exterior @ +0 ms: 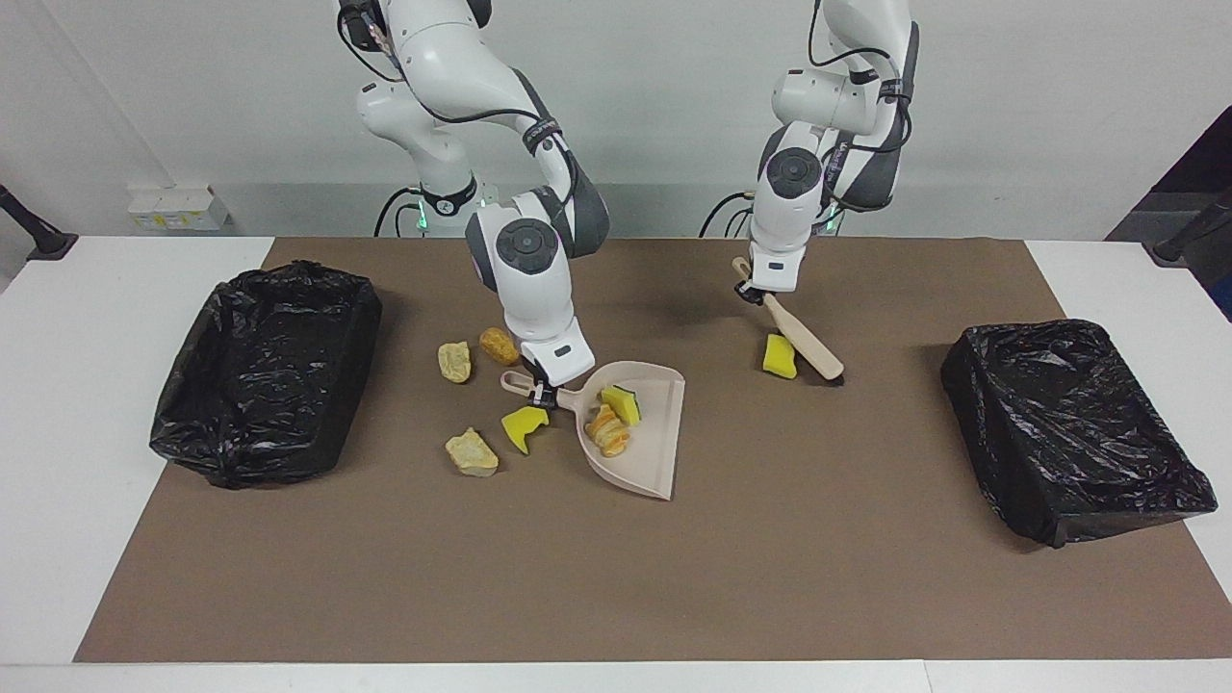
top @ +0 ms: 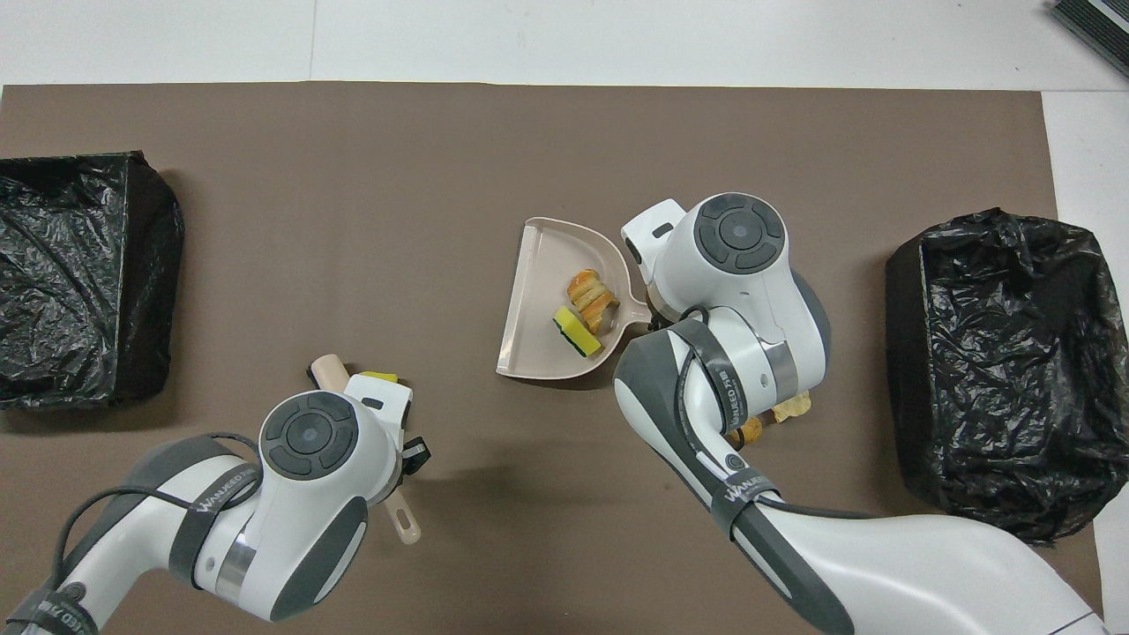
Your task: Sweep and dump trash in bin
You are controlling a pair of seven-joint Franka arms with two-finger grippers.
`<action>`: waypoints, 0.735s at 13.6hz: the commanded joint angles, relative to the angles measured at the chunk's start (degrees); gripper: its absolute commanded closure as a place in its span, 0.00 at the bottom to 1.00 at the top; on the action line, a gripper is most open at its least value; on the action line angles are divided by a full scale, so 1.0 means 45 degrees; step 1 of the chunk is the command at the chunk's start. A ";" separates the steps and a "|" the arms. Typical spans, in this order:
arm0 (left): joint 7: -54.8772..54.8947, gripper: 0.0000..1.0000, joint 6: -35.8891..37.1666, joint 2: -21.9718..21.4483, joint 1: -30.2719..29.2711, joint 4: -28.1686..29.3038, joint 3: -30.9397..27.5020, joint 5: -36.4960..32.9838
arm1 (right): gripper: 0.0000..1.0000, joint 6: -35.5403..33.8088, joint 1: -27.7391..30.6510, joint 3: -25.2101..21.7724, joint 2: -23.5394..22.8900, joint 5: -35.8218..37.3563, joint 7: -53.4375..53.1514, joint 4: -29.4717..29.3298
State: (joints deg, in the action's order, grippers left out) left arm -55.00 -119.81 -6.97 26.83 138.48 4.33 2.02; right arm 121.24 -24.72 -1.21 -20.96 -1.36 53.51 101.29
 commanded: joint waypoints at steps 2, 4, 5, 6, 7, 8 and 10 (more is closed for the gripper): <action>0.1612 1.00 -0.1029 0.1175 0.0308 -0.1139 -0.0025 0.0973 | 1.00 0.0304 0.0102 0.0094 -0.0069 -0.0127 0.0238 0.0070; 0.2161 1.00 -0.1946 0.1548 0.1201 -0.1728 -0.0025 0.1715 | 1.00 0.0304 0.0083 0.0094 -0.0069 -0.0127 0.0257 0.0090; 0.2201 1.00 -0.2239 0.1627 0.1515 -0.1904 -0.0025 0.1815 | 1.00 0.0284 0.0083 0.0094 -0.0069 -0.0127 0.0238 0.0090; 0.2202 1.00 -0.2571 0.1783 0.1886 -0.2215 -0.0025 0.1835 | 1.00 0.0304 0.0083 0.0094 -0.0069 -0.0127 0.0238 0.0090; 0.2202 1.00 -0.2864 0.2074 0.2141 -0.2624 -0.0006 0.1894 | 1.00 0.0304 0.0102 0.0094 -0.0069 -0.0127 0.0238 0.0070; 0.2202 1.00 -0.2964 0.2309 0.2221 -0.3015 0.0072 0.1933 | 1.00 0.0304 0.0083 0.0094 -0.0069 -0.0127 0.0238 0.0090; 0.2629 1.00 -0.2985 0.2409 0.2377 -0.3273 0.0364 0.1933 | 1.00 0.0304 0.0083 0.0094 -0.0069 -0.0127 0.0238 0.0090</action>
State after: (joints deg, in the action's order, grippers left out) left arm -45.83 -132.85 2.29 36.70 126.05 5.61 9.39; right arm 121.27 -24.72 -1.21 -20.96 -1.36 53.54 101.29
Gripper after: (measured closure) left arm 0.740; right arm 0.674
